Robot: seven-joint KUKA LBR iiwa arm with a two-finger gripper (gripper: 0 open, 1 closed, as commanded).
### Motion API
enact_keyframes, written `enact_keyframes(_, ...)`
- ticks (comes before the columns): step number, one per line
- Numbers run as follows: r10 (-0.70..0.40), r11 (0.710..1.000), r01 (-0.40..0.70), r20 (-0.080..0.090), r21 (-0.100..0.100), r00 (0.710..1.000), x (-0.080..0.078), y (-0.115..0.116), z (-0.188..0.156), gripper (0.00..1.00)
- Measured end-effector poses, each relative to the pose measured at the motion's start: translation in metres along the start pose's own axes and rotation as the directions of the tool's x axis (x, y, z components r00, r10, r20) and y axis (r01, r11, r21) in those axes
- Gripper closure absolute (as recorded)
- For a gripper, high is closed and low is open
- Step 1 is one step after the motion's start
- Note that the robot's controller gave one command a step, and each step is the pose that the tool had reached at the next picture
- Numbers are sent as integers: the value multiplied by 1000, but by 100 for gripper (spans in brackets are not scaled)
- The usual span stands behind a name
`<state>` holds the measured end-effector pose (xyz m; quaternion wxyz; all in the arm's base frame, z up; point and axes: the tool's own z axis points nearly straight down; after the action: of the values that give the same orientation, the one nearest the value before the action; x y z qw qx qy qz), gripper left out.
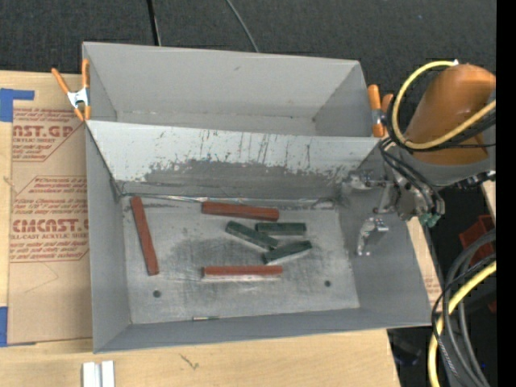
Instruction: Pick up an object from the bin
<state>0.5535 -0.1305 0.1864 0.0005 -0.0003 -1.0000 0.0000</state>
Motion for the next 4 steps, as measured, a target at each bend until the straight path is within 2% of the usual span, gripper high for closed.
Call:
enact_keyframes(1, -32, 999, 32, -8, -3, 999, 46, 40, 85, 0)
enact_keyframes(2, 46, 999, -46, 2, 2, 999, -28, 51, 112, 100)
enact_keyframes(3, 46, 999, -46, 2, 2, 999, -28, 51, 112, 100)
enact_keyframes(4, 3, 1000, -3, 8, 2, 1000, -10, 16, -32, 100)
